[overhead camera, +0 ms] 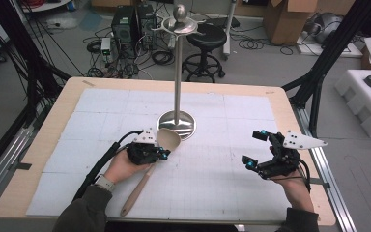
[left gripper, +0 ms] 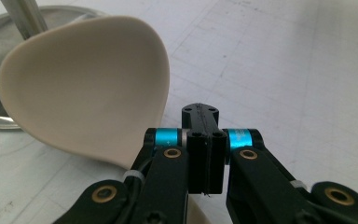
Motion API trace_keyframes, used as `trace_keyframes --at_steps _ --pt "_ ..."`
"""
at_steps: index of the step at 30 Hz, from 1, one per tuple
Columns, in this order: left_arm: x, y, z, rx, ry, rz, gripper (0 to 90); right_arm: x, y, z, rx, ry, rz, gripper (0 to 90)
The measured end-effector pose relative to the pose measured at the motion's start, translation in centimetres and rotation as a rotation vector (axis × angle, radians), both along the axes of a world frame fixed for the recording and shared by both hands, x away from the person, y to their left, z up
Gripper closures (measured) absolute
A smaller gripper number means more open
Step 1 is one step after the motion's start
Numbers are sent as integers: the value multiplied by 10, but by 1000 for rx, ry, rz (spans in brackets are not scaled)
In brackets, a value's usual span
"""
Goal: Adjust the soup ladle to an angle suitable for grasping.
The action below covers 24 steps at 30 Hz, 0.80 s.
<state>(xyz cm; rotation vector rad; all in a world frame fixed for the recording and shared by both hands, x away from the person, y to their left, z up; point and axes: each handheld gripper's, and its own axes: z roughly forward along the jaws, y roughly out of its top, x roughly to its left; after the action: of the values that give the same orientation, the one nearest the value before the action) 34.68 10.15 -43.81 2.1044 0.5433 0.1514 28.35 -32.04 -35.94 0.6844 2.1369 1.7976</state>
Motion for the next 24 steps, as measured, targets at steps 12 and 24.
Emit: trace_keyframes --at_steps 12,24 --pt "6 -7 -9 82 26 25 900 0 1 -1 -3 7 3 3" --pt "6 0 -8 115 -5 57 900 0 3 -3 -11 11 8 4"
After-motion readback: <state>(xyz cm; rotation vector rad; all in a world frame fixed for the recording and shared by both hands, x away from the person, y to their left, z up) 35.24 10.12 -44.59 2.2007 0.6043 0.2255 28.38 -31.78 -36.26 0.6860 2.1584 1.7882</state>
